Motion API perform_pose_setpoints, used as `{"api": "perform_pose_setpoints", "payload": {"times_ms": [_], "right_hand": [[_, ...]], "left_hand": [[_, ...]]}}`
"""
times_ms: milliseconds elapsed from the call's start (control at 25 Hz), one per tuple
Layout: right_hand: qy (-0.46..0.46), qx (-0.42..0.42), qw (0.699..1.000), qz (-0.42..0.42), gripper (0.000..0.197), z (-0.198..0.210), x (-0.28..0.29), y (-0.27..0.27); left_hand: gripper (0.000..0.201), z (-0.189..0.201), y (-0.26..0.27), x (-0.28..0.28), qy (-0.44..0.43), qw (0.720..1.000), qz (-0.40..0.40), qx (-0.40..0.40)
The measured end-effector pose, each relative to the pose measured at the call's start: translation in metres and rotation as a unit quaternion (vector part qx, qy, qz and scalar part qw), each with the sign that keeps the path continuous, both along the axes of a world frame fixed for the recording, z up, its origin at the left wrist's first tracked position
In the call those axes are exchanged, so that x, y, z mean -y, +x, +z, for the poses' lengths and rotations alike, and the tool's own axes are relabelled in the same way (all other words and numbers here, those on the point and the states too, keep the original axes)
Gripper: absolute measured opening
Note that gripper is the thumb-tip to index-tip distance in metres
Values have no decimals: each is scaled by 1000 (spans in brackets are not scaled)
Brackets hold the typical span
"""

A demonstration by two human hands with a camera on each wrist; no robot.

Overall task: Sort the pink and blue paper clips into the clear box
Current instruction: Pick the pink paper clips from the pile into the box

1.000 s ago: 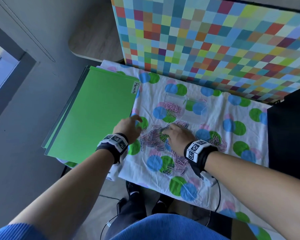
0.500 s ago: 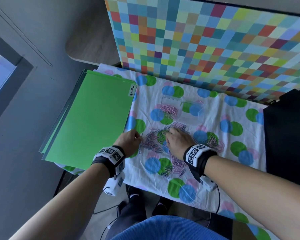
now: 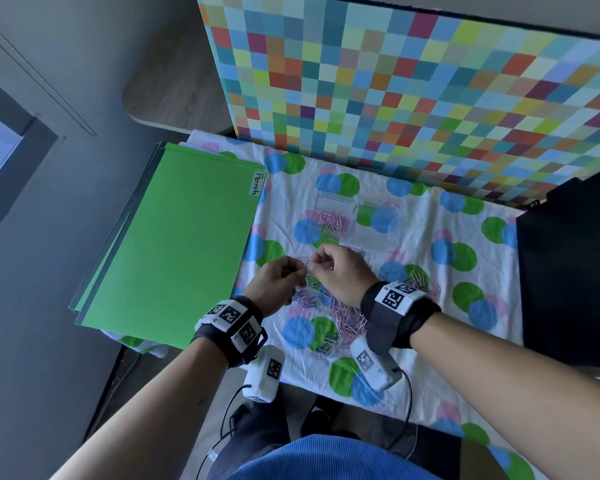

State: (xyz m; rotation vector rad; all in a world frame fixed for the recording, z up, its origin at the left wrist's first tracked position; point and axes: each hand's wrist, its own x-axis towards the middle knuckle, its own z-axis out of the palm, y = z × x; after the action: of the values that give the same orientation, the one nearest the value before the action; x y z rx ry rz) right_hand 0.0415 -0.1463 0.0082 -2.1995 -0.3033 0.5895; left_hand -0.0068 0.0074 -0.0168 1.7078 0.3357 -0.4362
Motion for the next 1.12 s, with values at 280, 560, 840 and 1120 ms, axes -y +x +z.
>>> {"api": "perform_pose_setpoints", "payload": {"times_ms": [280,560,840,1120], "right_hand": [[141,-168,972,-89,3,7,6,-3],[4,-15,1000,-19,12,14,1,-1],[87,-1,992,-94,26,28,19,3],[106,-39,977,-183,18,16,64,2]], "left_hand": [[16,2,1,12,-129,982,108,-84],[32,-1,4,34,-356,879,273,-163],[25,12,22,34,-392,844,320,-180],[23,49,103,40,-262,923,267,-94]]}}
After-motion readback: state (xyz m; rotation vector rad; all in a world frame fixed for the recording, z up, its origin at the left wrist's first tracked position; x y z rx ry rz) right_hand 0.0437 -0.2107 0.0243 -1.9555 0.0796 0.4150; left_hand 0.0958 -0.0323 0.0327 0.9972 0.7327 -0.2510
